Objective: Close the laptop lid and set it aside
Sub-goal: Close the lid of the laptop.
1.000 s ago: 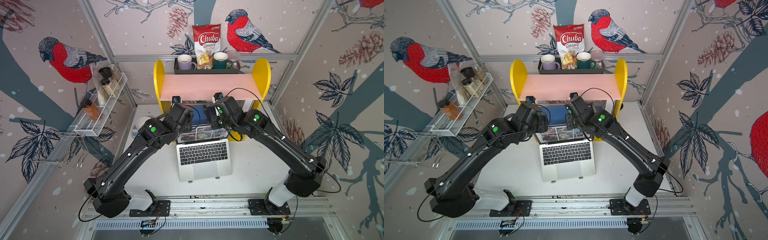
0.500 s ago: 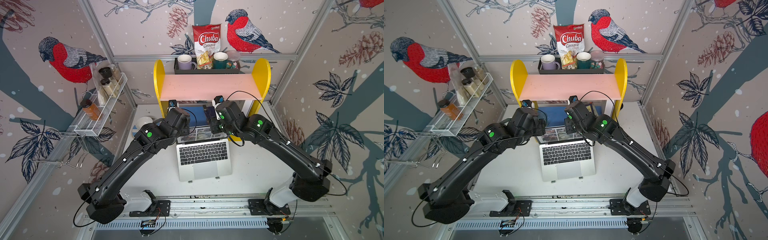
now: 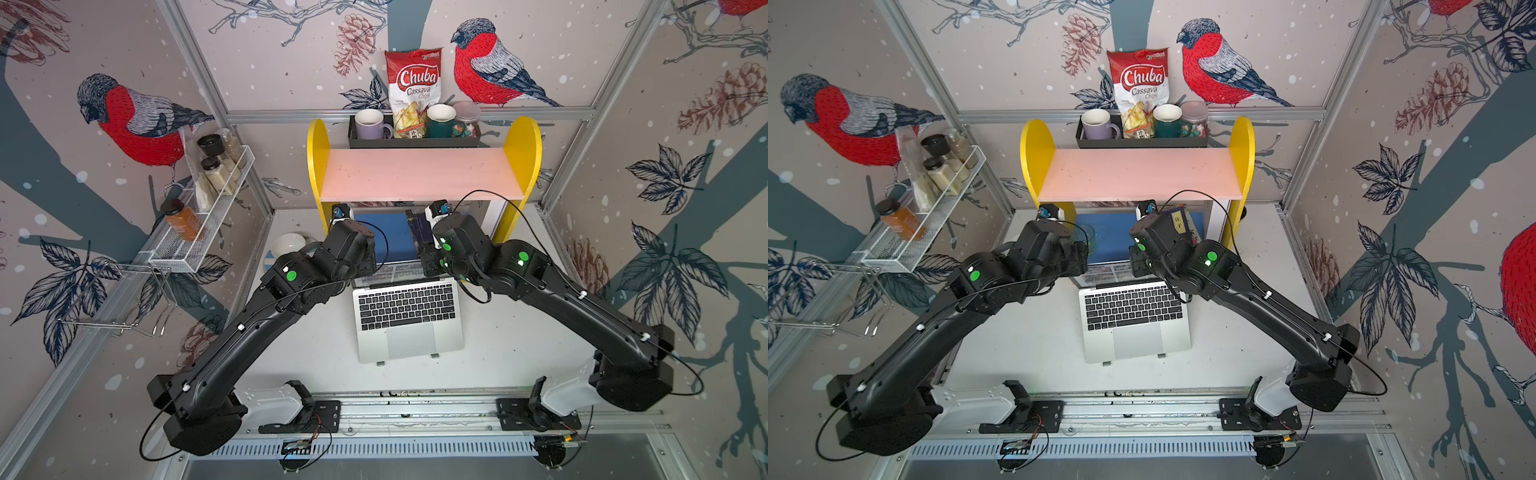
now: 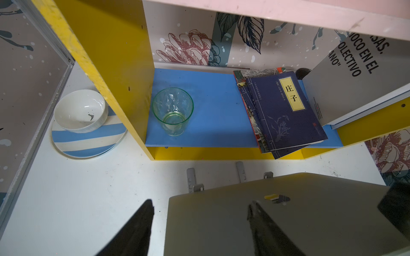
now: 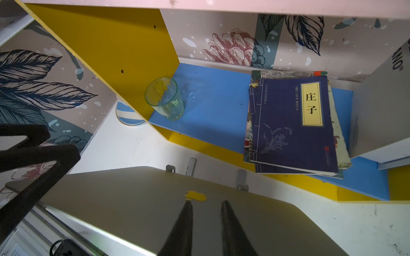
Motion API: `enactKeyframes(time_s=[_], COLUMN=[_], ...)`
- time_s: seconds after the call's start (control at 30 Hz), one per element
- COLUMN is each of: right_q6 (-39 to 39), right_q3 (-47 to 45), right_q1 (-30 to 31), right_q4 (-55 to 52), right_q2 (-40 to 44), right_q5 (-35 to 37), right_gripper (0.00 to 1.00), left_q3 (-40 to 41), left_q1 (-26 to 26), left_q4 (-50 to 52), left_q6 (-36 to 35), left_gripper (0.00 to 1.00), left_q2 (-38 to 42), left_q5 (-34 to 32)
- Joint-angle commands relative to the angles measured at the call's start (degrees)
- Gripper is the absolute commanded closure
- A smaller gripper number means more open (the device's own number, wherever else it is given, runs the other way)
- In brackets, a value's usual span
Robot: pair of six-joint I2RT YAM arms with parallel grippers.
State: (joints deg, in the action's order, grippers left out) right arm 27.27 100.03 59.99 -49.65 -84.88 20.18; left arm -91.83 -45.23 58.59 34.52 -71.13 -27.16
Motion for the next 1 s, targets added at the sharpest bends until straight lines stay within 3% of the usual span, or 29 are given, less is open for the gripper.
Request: enactKeyframes(time_s=[0.0, 0.97], right_q6=[2.0, 8.42], right_q3=[-1.57, -12.47], right_q1=[0.92, 11.8], right_q4=[-2.03, -0.3], right_q2=[0.94, 7.2], right_q5=[0.39, 5.05], right_gripper=[0.76, 0.8], left_q3=[0.22, 2.52], left_q1=[-0.31, -0.29], left_q4=[-0.81, -1.0], left_q6=[0.38, 1.73], left_gripper=[0.33, 0.31], left_q2=[0.52, 2.75], left_q5=[-0.65, -0.22])
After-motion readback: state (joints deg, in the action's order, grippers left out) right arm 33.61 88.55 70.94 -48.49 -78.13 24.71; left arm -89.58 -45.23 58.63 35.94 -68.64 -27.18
